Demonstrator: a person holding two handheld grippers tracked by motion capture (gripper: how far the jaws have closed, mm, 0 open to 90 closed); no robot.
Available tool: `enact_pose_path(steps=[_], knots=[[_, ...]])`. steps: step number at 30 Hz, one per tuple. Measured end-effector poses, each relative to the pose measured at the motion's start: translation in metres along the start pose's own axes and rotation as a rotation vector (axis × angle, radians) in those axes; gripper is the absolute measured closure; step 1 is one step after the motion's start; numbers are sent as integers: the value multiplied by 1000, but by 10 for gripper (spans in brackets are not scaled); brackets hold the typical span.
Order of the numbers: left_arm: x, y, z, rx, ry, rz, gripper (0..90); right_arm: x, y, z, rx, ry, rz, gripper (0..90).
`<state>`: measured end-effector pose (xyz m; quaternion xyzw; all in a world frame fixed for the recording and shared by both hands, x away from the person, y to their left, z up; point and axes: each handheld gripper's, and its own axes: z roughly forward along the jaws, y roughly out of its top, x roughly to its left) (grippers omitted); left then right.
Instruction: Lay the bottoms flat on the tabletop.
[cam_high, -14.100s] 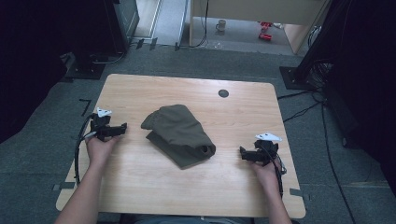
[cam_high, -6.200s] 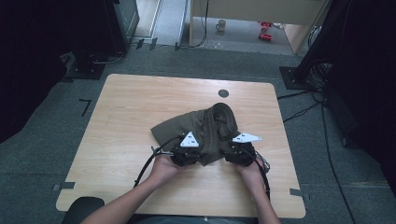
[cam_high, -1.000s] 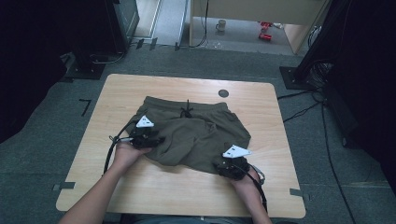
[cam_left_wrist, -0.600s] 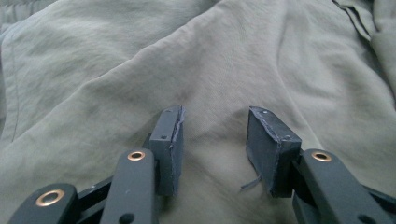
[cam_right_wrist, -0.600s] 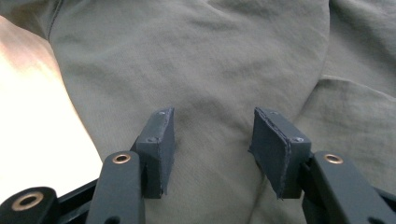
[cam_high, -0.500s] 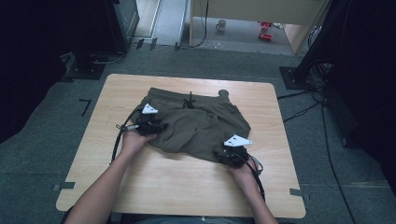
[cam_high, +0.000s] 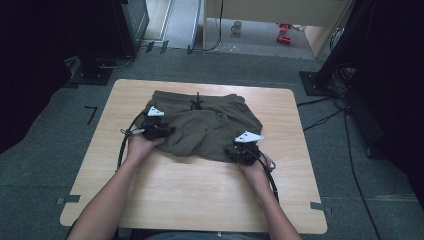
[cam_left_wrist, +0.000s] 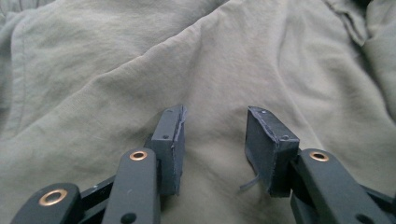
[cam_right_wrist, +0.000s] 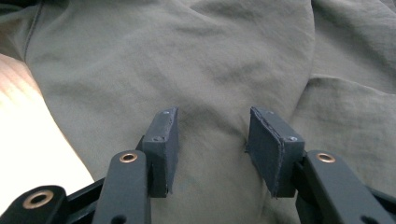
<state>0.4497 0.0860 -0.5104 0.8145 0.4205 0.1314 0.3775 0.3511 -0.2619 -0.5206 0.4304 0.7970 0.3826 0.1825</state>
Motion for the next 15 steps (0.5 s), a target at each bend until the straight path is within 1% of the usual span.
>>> enact_pose_path(steps=[2, 3, 4, 6, 7, 11, 13, 14, 15], knots=[[1, 1, 1, 2, 16, 10, 571, -4, 6, 4, 12, 0, -3, 527], [3, 2, 2, -4, 19, -4, 569, -5, 9, 8, 12, 0, -2, 527], [3, 2, 2, -4, 19, -4, 566, -5, 9, 8, 12, 0, -2, 527], [5, 1, 2, -15, 10, -26, 560, -7, 11, 11, 8, -5, 3, 527], [5, 1, 2, -14, 7, -28, 541, -7, 11, 12, 0, -13, 9, 527], [3, 1, 2, -15, 3, -18, 505, -6, 10, 12, -7, -14, 17, 519], [4, 0, 2, -20, -1, -28, 502, -6, 12, 10, 9, -11, 19, 513], [4, 0, 2, -24, -5, -36, 502, -7, 14, 7, 7, -11, 24, 532], [4, 0, 2, -27, -7, -43, 502, -7, 14, 7, 7, -11, 24, 532]])
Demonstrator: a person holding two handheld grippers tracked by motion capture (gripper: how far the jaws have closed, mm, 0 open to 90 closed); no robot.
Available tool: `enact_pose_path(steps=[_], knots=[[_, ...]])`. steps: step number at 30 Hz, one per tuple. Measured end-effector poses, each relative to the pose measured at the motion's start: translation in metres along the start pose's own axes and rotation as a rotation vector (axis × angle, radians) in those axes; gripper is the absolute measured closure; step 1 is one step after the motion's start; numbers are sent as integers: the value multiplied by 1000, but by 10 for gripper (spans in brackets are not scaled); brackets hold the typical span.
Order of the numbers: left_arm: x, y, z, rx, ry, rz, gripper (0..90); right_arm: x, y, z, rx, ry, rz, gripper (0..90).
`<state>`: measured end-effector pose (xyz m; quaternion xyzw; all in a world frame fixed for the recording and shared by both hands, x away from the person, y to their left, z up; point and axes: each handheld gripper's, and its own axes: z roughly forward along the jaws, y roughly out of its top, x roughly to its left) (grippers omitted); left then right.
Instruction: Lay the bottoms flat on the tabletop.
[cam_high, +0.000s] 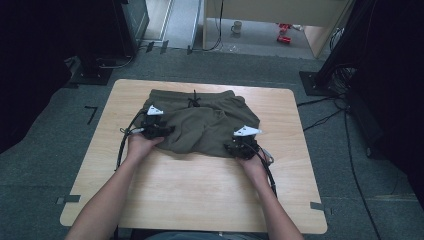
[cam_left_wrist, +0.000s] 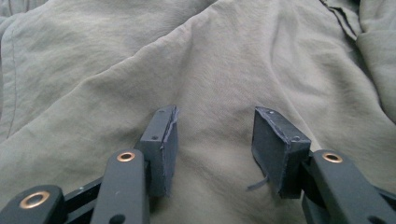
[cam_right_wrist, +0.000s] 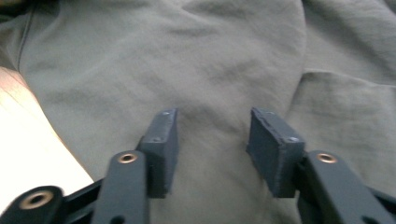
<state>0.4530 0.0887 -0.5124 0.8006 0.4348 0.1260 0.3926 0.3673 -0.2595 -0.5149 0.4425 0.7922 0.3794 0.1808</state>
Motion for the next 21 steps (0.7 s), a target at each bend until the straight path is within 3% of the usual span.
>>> enact_pose_path(steps=[2, 6, 11, 21], knots=[[1, -1, 0, -5, -6, -6, 503, -3, 7, -3, -29, -25, 7, 508], [0, -1, 0, -5, -2, -7, 503, -7, 15, -3, -36, -38, 30, 497], [-3, -1, 0, -7, 21, -1, 502, -17, 30, 5, -50, -35, 98, 441], [-6, -2, 0, -6, 29, 1, 497, -23, 64, 35, -29, -82, 93, 397]])
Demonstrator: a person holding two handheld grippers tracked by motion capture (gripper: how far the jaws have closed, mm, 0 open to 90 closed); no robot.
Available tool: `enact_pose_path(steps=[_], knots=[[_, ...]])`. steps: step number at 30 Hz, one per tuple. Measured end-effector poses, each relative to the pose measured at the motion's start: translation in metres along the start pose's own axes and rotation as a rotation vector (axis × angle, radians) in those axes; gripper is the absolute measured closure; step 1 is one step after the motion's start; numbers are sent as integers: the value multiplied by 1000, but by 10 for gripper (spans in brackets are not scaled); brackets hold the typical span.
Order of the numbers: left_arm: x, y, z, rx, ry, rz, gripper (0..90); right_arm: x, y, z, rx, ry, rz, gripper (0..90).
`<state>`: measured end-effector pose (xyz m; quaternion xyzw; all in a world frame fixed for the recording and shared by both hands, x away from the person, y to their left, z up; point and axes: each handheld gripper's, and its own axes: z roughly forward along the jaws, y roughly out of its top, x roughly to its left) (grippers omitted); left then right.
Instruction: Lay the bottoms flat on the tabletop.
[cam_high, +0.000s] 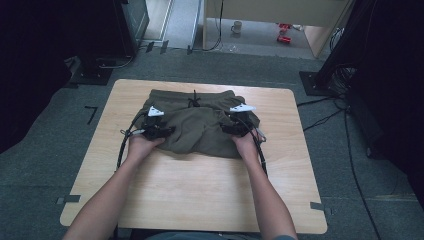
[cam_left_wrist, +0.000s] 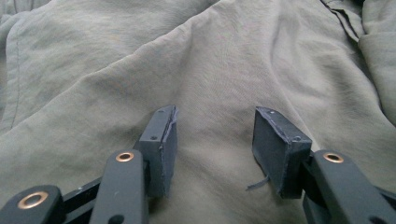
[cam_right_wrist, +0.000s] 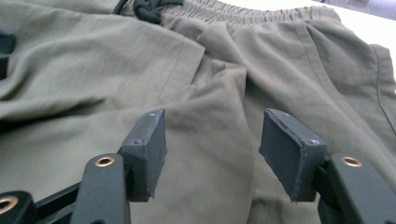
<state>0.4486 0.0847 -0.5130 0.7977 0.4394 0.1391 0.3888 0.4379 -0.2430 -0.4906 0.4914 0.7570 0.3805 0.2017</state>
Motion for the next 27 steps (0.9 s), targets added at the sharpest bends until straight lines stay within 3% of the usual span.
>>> enact_pose_path(steps=[5, 10, 13, 15, 17, 19, 20, 21, 27], knots=[[-1, 0, -1, 4, 1, 9, 498, -8, 11, 13, 2, -7, 63, 392], [-1, -1, 0, 3, -1, 10, 501, -7, 15, 21, 10, -34, 56, 395], [-1, -1, -1, 0, -5, 9, 503, -6, 16, 29, 42, -40, 73, 406], [-1, -1, 0, -2, -6, 8, 504, -5, 13, 40, 98, -12, 109, 498], [0, -1, -1, -2, -10, 8, 506, -3, 11, 44, 115, -16, 91, 525], [0, -1, -1, -2, -11, 6, 506, 2, 10, 44, 108, -35, 31, 635], [0, -1, -1, -2, -11, 5, 507, 3, 10, 44, 111, -30, 29, 667], [0, -1, -1, -2, -11, 7, 508, 6, 12, 43, 121, -37, -4, 781], [-1, -1, 0, -4, -5, 10, 509, 6, 13, 40, 137, -19, 17, 828]])
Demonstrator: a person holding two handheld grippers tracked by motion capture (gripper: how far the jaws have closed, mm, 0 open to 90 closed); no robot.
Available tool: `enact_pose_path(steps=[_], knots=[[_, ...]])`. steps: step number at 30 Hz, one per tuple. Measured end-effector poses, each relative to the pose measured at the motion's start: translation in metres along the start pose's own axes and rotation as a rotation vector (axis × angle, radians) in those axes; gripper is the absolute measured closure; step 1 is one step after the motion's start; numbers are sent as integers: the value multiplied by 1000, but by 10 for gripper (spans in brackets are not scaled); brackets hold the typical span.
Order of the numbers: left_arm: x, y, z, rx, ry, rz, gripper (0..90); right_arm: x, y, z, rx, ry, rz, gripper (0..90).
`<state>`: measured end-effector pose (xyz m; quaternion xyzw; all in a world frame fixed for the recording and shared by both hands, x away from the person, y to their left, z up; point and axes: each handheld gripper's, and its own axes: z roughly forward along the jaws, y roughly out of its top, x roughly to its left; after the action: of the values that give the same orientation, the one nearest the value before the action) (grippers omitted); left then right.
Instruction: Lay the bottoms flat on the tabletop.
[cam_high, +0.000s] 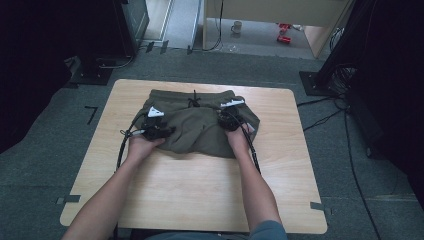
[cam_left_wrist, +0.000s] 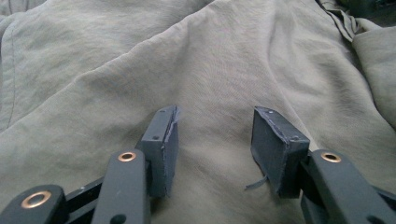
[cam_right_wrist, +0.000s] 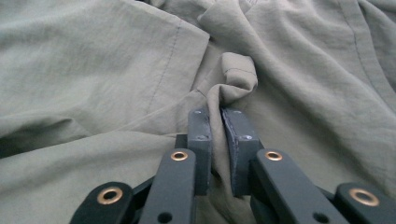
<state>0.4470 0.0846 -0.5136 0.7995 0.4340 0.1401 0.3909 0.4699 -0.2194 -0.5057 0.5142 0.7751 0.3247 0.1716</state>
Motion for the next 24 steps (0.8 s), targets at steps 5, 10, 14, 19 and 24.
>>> enact_pose_path(steps=[5, 10, 14, 19, 24], knots=[[-1, 0, 0, -3, 3, 6, 510, 1, 5, -12, -31, 20, 24, 835], [0, 0, 0, -4, 4, 5, 514, 2, 7, -30, -76, 50, 26, 837], [-1, 0, 0, -2, 5, 5, 514, 7, 5, -41, -90, 65, 11, 837], [-2, 0, 1, -2, 9, 12, 509, 11, 0, -53, -87, 82, 2, 839], [-2, 0, 1, -1, 11, 15, 508, 15, -6, -64, -86, 104, -9, 841]])
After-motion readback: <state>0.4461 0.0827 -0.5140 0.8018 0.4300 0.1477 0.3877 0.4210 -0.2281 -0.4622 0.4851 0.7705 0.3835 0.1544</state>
